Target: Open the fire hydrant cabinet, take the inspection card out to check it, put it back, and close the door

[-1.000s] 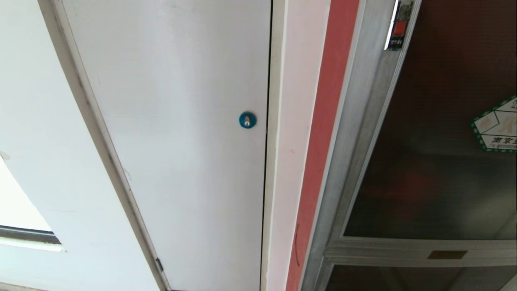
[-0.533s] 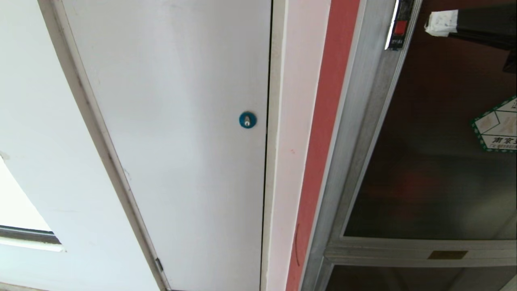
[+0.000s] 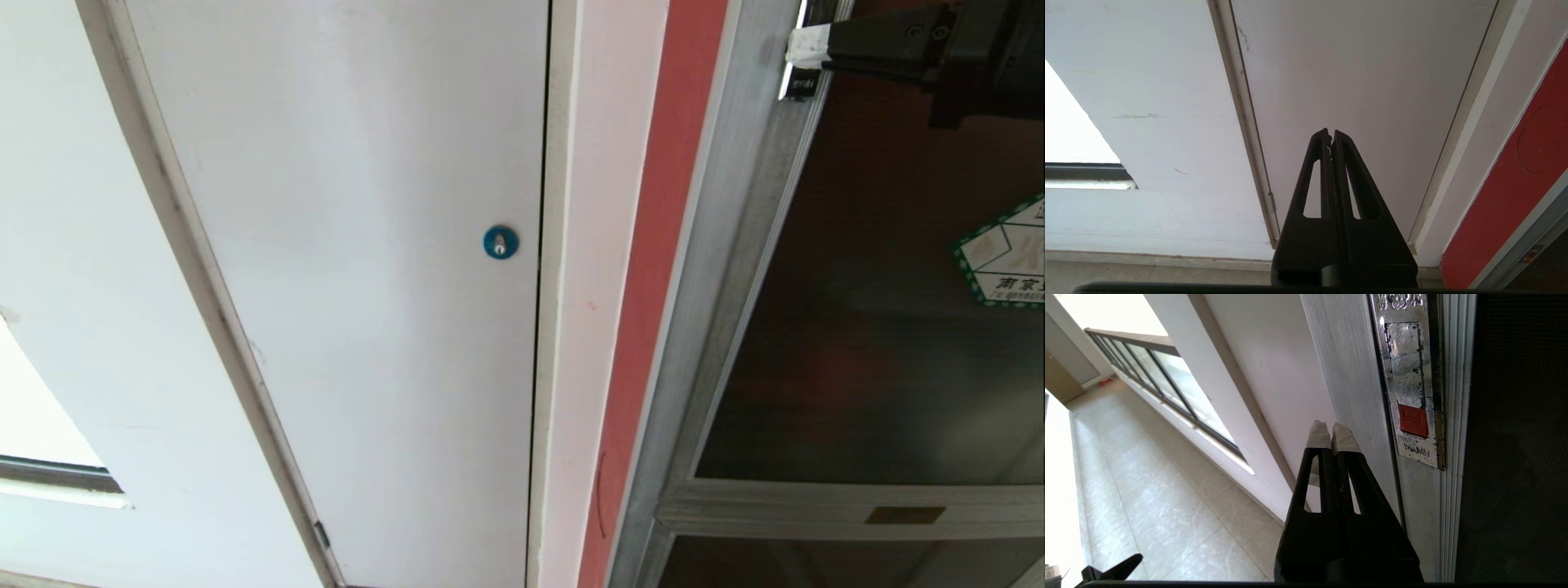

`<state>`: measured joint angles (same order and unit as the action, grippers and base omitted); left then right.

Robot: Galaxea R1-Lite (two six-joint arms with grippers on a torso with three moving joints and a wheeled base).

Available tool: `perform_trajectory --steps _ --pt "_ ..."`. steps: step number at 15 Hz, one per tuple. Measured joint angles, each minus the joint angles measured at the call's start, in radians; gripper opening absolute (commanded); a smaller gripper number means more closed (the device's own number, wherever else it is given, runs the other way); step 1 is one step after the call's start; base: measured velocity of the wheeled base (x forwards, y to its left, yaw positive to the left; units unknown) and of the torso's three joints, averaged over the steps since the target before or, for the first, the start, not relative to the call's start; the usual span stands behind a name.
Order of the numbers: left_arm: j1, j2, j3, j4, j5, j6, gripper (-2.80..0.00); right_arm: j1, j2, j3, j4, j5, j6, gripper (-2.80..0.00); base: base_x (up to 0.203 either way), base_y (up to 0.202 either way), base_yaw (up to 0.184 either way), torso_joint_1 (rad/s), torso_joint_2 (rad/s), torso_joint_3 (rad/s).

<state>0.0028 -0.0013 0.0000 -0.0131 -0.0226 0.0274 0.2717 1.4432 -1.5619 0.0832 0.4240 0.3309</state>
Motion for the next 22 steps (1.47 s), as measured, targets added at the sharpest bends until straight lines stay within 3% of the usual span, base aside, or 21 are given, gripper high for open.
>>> perform_trajectory --steps 9,12,22 --pt "0.000 0.000 0.000 0.000 0.000 0.000 -2.80 -0.009 -0.023 0.015 -0.001 -0.072 -0.001 -2.80 0.000 0.000 0.000 0.000 0.00 0.000" --pt "0.000 0.000 0.000 0.000 0.000 0.000 -2.80 -0.010 -0.023 0.016 -0.002 -0.140 -0.005 -2.80 0.000 0.000 0.000 0.000 0.00 0.000" --pt "0.000 0.000 0.000 0.000 0.000 0.000 -2.80 -0.014 0.018 0.021 -0.028 -0.172 -0.007 -2.80 0.000 0.000 0.000 0.000 0.00 0.000"
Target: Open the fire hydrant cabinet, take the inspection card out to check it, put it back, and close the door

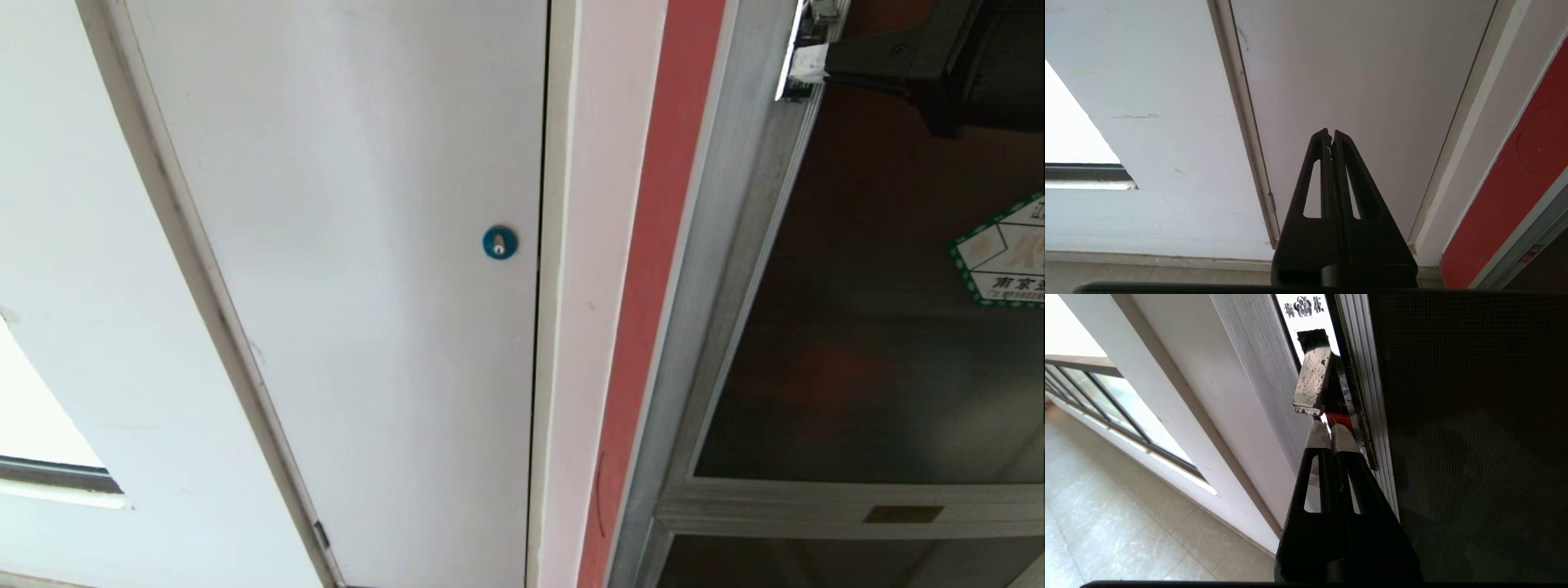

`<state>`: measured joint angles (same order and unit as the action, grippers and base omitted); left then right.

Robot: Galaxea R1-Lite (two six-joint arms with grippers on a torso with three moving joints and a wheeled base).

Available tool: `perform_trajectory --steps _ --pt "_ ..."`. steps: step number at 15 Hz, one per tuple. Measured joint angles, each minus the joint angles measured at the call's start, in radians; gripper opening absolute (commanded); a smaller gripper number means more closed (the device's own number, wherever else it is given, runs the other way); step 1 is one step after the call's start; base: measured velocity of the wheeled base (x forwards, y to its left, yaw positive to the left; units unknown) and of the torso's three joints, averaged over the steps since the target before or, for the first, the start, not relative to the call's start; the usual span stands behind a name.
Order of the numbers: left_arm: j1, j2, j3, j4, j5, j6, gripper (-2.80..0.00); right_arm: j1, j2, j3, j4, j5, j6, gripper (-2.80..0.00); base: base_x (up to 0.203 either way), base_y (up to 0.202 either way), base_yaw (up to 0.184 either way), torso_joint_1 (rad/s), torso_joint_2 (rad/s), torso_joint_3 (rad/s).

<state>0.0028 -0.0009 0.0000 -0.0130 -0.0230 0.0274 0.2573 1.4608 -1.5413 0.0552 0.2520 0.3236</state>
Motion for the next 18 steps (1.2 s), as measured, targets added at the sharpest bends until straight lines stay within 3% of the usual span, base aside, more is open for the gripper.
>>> perform_trajectory --steps 9,16,18 --pt "0.000 0.000 0.000 0.000 0.000 0.000 -2.80 0.008 -0.040 0.062 0.009 -0.012 0.000 -2.80 0.000 0.000 0.000 0.000 0.00 0.000" --pt "0.000 0.000 0.000 0.000 0.000 0.000 -2.80 0.118 -0.192 0.237 0.004 -0.015 0.002 -2.80 0.000 0.000 0.000 0.000 0.00 0.000" --pt "0.000 0.000 0.000 0.000 0.000 0.000 -2.80 0.146 -0.222 0.293 -0.014 -0.058 -0.002 -2.80 0.000 0.000 0.000 0.000 0.00 0.000"
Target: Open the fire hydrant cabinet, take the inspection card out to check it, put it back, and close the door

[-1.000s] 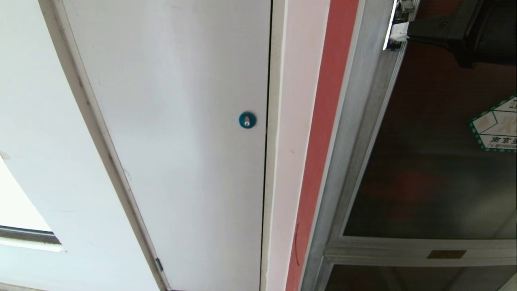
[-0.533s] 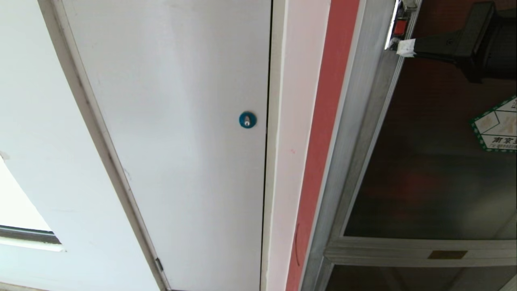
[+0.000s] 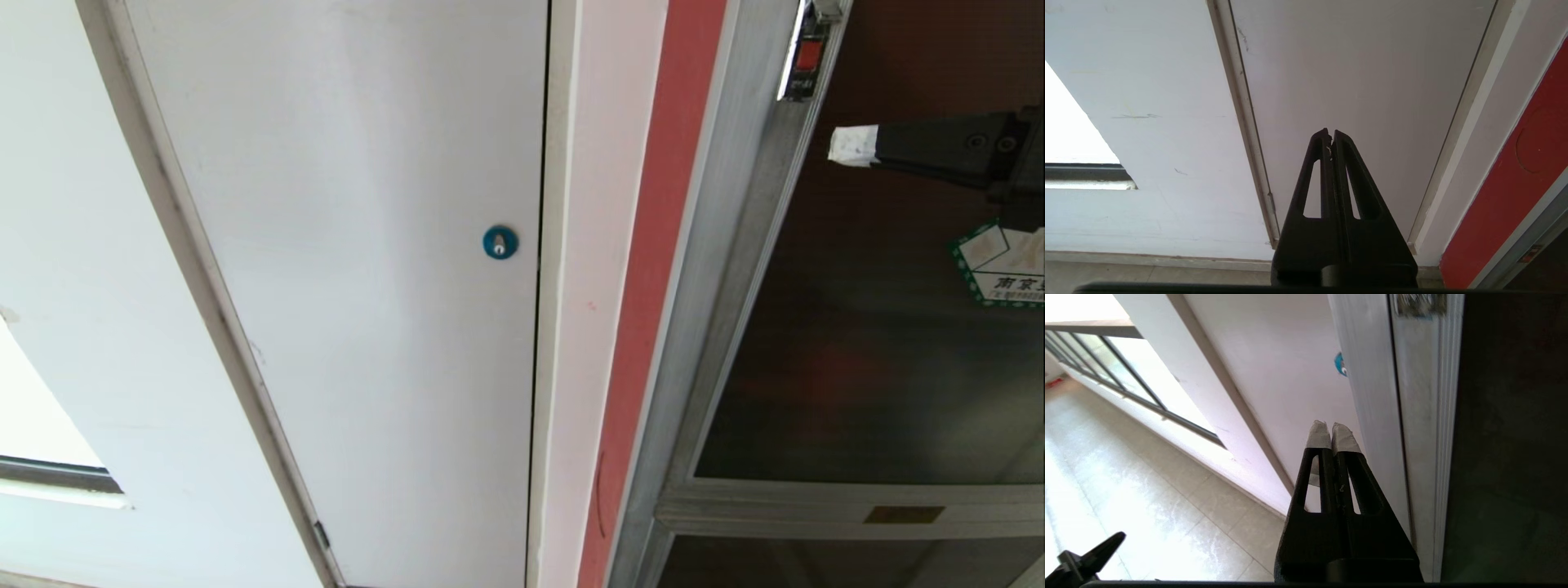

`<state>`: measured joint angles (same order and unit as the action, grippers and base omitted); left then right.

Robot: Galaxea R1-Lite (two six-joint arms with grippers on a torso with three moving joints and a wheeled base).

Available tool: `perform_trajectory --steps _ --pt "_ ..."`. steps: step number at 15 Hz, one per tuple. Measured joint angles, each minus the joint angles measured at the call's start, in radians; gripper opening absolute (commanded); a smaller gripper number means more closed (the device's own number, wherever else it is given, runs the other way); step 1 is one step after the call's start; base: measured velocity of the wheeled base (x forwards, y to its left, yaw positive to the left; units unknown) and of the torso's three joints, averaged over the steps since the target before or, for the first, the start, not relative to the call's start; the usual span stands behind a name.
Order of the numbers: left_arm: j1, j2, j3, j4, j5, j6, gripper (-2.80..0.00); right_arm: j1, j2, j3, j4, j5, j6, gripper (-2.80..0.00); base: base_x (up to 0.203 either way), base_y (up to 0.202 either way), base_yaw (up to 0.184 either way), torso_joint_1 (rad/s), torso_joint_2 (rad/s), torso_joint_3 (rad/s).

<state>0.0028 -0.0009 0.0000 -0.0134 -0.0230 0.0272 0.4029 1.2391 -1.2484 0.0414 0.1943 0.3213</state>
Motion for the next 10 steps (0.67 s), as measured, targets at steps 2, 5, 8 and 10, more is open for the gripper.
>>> perform_trajectory --steps 2,5,8,10 --pt "0.000 0.000 0.000 0.000 0.001 0.000 -2.80 0.063 -0.017 0.070 -0.065 -0.115 -0.019 -2.80 0.000 0.000 0.000 0.000 0.00 0.000" --pt "0.000 0.000 0.000 0.000 0.001 0.000 -2.80 0.176 -0.021 0.200 -0.260 -0.342 -0.133 -2.80 0.000 0.000 0.000 0.000 0.00 0.000" --pt "0.000 0.000 0.000 0.000 0.000 0.000 -2.80 0.240 -0.005 0.324 -0.503 -0.523 -0.266 -2.80 0.000 0.000 0.000 0.000 0.00 0.000" --pt "0.000 0.000 0.000 0.000 0.000 0.000 -2.80 0.251 0.026 0.374 -0.666 -0.604 -0.330 -2.80 0.000 0.000 0.000 0.000 0.00 0.000"
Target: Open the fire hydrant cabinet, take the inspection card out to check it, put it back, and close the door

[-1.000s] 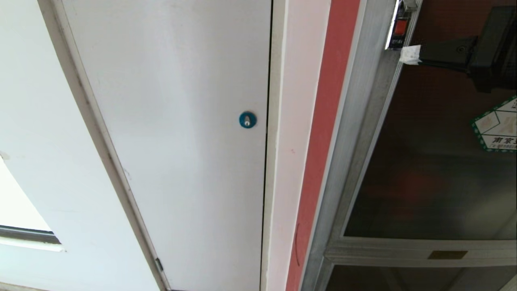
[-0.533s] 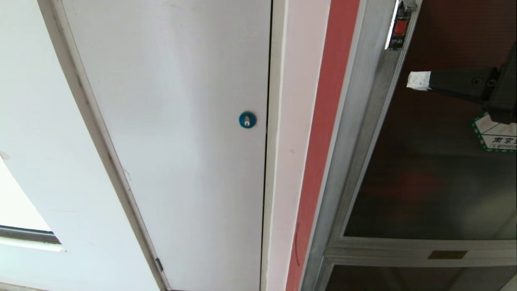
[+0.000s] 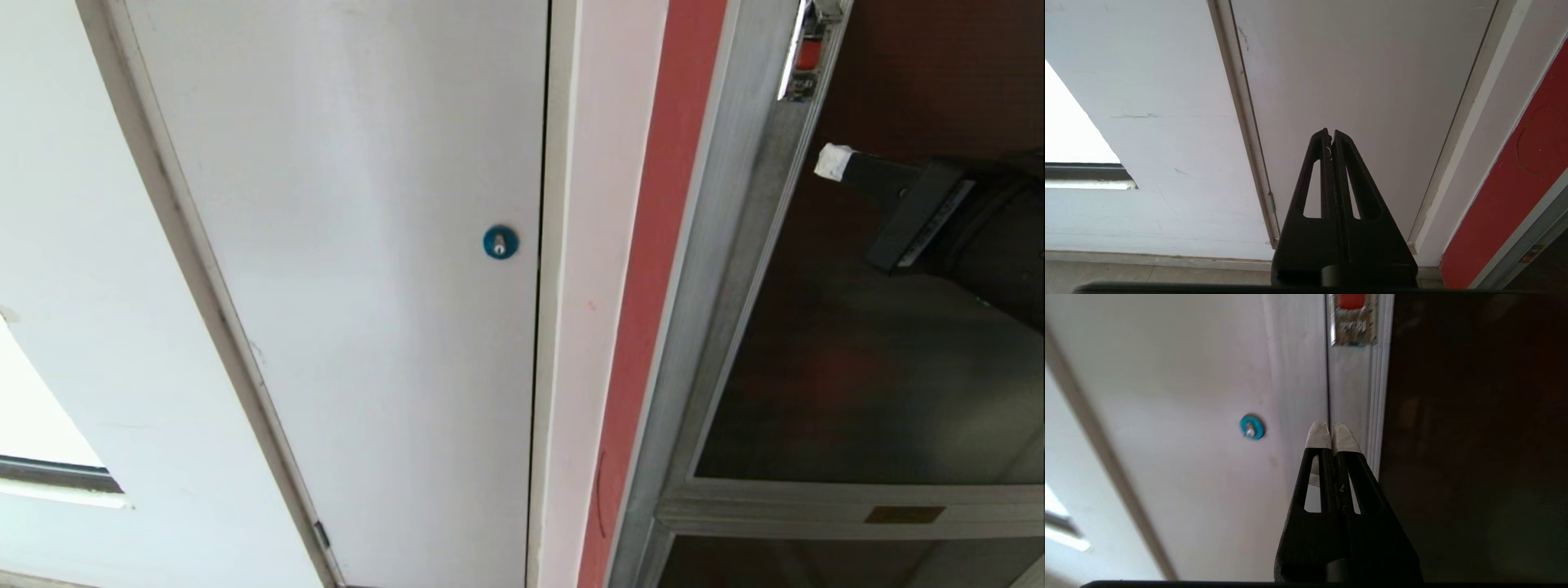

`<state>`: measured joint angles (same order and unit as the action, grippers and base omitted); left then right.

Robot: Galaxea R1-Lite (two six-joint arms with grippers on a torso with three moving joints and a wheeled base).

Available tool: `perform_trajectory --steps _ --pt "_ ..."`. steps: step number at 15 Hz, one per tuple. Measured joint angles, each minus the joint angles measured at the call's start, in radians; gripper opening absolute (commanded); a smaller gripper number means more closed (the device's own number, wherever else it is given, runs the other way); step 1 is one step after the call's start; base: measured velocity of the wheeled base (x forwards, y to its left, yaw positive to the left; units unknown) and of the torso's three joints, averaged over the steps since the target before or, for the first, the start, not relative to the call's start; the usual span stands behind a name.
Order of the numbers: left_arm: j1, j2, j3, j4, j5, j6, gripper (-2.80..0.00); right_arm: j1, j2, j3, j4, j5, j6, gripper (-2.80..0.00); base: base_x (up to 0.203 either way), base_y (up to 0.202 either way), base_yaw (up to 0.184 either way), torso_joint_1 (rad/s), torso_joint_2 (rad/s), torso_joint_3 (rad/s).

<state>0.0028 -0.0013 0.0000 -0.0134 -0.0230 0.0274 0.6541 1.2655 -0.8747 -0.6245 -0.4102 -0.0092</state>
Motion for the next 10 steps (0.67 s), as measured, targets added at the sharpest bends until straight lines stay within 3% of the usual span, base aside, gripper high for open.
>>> perform_trajectory --steps 6,9,10 --pt "0.000 0.000 0.000 0.000 0.000 0.000 -2.80 0.006 0.133 0.056 -0.391 -0.058 -0.239 -2.80 0.000 0.000 0.000 0.000 0.00 0.000" --pt "0.000 0.000 0.000 0.000 0.000 0.000 -2.80 0.007 0.162 0.062 -0.434 -0.060 -0.266 -2.80 0.000 0.000 0.000 0.000 0.00 0.000" --pt "0.000 0.000 0.000 0.000 0.000 0.000 -2.80 0.007 0.166 0.061 -0.435 -0.068 -0.269 0.00 0.000 0.000 0.000 0.000 0.00 0.000"
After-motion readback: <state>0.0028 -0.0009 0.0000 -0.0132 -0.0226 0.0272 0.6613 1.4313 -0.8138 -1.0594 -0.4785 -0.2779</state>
